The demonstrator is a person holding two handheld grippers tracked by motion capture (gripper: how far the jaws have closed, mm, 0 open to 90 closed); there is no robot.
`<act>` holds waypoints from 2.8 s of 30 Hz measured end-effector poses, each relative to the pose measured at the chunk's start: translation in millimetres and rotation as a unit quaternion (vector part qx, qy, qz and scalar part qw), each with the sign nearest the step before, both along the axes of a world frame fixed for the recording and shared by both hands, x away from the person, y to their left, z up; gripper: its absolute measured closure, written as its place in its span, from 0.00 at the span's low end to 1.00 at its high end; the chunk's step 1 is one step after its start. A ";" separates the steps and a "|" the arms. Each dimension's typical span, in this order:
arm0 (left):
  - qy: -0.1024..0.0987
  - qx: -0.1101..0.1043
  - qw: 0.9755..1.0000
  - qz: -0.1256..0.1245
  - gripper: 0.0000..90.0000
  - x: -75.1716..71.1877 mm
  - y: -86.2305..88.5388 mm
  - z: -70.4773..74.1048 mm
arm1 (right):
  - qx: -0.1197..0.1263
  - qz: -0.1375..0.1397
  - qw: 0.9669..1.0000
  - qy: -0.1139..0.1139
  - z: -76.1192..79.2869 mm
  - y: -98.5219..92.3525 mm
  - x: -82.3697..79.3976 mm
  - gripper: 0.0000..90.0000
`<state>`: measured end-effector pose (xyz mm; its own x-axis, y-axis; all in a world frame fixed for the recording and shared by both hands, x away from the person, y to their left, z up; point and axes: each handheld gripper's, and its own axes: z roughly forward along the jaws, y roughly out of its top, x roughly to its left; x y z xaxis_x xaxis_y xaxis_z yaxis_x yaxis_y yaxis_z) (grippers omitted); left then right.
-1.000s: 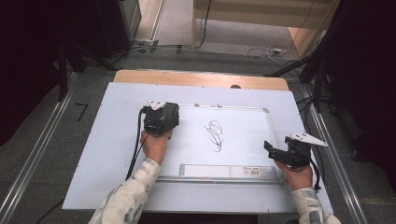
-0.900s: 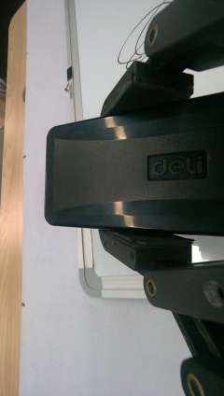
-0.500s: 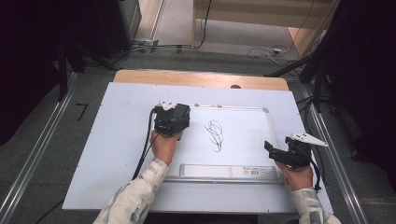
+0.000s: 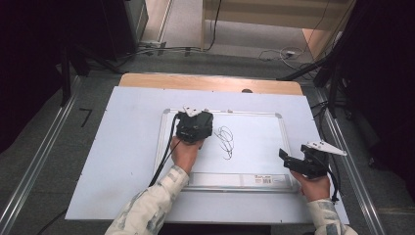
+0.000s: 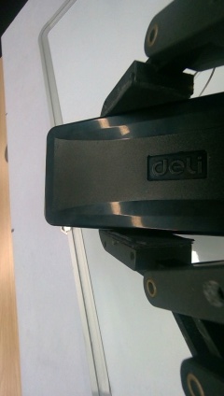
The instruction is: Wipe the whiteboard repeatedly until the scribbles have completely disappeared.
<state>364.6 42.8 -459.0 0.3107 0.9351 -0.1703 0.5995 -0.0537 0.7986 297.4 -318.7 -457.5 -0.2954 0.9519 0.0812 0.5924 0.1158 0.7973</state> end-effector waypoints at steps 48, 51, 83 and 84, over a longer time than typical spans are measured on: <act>0.002 0.091 0.996 -0.010 0.45 20.7 -48.7 -25.5 | 0.006 0.001 1.000 0.002 -0.2 -2.8 0.5 0.13; 0.007 0.091 0.996 -0.007 0.45 20.1 -48.6 -25.1 | 0.005 0.003 1.000 0.001 0.1 -2.5 0.2 0.13; -0.003 0.082 0.994 -0.073 0.46 0.8 -94.0 -29.6 | 0.004 0.004 1.000 0.000 0.2 -1.4 -0.1 0.13; -0.002 0.080 0.994 -0.075 0.46 -0.2 -95.0 -29.5 | 0.005 0.004 1.000 0.000 0.1 -1.1 0.0 0.13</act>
<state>364.4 -52.2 -488.5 0.4494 0.8931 -0.0228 0.5727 -0.2684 0.7746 297.4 -319.8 -457.4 -0.3036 0.9486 0.0898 0.5910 0.1136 0.7986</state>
